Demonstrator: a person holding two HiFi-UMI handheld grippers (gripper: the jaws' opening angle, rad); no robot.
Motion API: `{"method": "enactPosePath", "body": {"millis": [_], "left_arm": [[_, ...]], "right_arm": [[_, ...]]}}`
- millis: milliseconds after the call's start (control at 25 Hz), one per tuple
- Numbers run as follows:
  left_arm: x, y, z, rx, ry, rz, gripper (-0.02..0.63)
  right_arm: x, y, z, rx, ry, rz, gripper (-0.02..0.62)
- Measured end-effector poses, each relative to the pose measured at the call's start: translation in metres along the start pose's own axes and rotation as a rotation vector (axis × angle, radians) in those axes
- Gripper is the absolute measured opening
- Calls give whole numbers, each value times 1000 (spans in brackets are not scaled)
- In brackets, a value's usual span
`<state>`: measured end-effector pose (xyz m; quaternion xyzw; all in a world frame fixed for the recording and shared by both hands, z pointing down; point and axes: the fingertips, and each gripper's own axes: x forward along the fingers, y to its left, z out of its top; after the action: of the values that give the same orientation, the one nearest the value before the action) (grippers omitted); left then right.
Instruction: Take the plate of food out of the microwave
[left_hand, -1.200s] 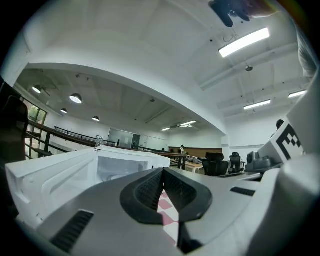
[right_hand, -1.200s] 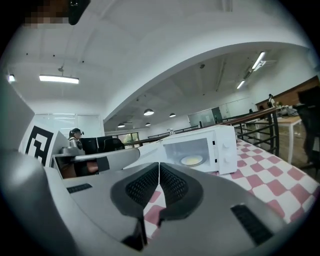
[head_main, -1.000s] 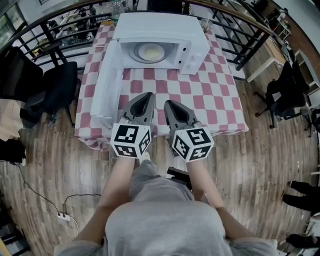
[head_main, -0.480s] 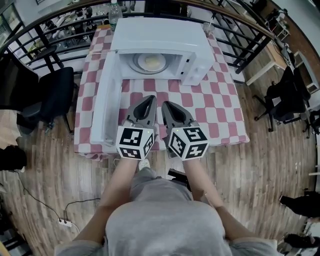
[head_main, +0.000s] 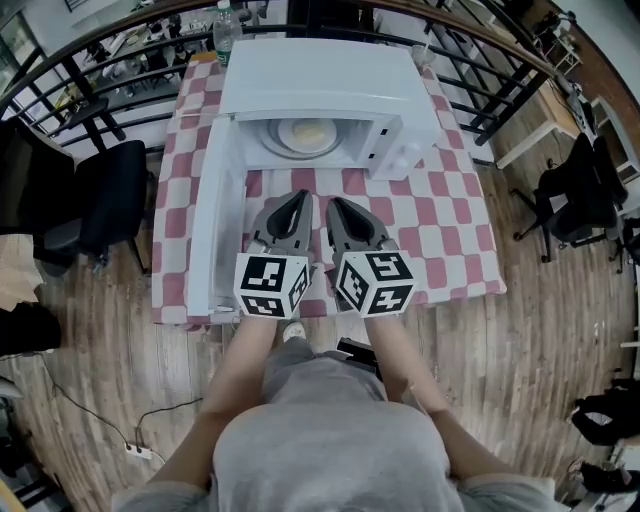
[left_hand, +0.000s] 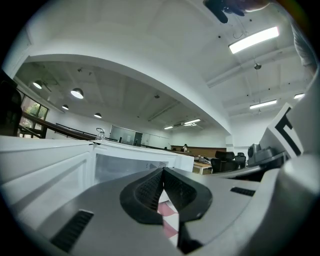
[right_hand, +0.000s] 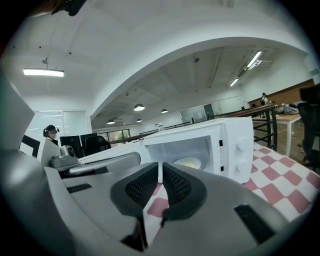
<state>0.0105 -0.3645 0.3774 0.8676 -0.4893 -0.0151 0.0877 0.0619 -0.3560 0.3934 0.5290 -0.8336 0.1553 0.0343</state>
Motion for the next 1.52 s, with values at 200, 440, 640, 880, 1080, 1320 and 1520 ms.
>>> {"method": "enactPosePath", "body": {"millis": [200,440,640,880,1080,1320,1520], "left_arm": [[5,13,-2,-10,-6,14,3],[11,21,-5,-14,-15,32,3],[19,26,-6,-15,-25,45,3],[33,39,-7,-23,-33,85,3],[42,52,-11,-27,-23,117,3],[54,63,-16,-30,-5,133,3],[63,68,-20,-31,7,133,3]], "right_arm": [[13,-4,-4,39,15,3,160],[24,-20,-2,120,-13,-33,258],[42,-28,-7,174,7,-17,258],[69,-48,-23,266,59,-27,258],[94,-59,-30,355,97,-34,258],[124,-77,-38,481,106,-76,258],[140,-93,-51,618,113,-126,258]]}}
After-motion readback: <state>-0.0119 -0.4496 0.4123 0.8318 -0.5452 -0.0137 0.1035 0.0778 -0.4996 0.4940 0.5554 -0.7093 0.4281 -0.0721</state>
